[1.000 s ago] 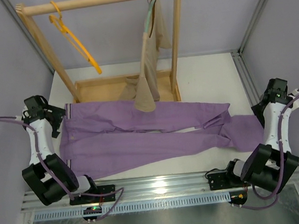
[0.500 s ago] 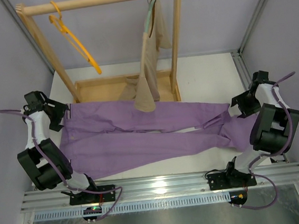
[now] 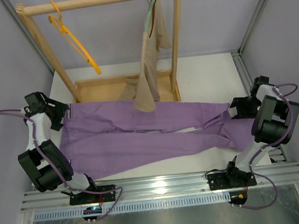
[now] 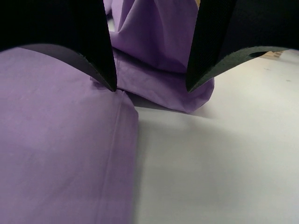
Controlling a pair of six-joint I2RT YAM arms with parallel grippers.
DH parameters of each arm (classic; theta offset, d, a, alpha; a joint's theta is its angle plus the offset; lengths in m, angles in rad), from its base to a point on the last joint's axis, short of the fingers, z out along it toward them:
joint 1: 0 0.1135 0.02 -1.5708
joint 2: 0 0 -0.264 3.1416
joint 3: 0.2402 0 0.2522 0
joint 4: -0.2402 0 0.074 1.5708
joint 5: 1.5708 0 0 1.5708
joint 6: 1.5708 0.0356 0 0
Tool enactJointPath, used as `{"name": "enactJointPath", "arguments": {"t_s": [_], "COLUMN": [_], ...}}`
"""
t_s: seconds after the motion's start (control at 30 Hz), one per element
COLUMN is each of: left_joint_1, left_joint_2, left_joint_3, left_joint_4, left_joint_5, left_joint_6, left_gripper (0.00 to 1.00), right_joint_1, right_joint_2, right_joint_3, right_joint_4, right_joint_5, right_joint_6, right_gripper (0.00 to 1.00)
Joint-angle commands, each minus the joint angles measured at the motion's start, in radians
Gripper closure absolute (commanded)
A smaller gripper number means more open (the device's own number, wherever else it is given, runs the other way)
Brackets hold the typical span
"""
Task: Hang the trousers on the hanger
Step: Fold the trousers
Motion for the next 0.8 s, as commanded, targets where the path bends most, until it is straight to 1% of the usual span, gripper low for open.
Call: {"name": "enactJointPath", "arguments": {"t_s": [0.0, 0.07, 0.27, 0.4, 0.5, 0.7, 0.77], "left_joint_1": [0.004, 0.003, -0.002, -0.002, -0.004, -0.004, -0.004], "left_joint_2": [-0.02, -0.019, -0.025, -0.023, -0.022, -0.017, -0.014], "left_joint_3": [-0.007, -0.009, -0.004, -0.01, -0.016, -0.016, -0.013], "left_joint_4": [0.062, 0.073, 0.081, 0.082, 0.085, 0.085, 0.082], "left_joint_5": [0.012, 0.023, 0.006, 0.003, 0.007, 0.006, 0.006], "left_joint_6": [-0.01, -0.019, -0.024, -0.025, -0.03, -0.022, -0.019], "left_gripper": [0.2, 0.2, 0.2, 0.21, 0.21, 0.21, 0.2], "right_joint_1": [-0.026, -0.041, -0.049, -0.049, -0.05, -0.059, -0.069], "right_joint_2": [-0.017, -0.023, 0.014, 0.062, 0.054, -0.021, -0.032], "right_joint_3": [0.043, 0.044, 0.13, 0.17, 0.106, 0.008, 0.009], "right_joint_4": [-0.069, -0.078, -0.142, -0.272, -0.277, -0.309, -0.316], "right_joint_5": [-0.003, -0.002, -0.052, -0.084, -0.126, -0.114, -0.112], "right_joint_6": [0.102, 0.125, 0.173, 0.182, 0.199, 0.254, 0.26], "right_gripper": [0.36, 0.36, 0.36, 0.37, 0.37, 0.39, 0.39]}}
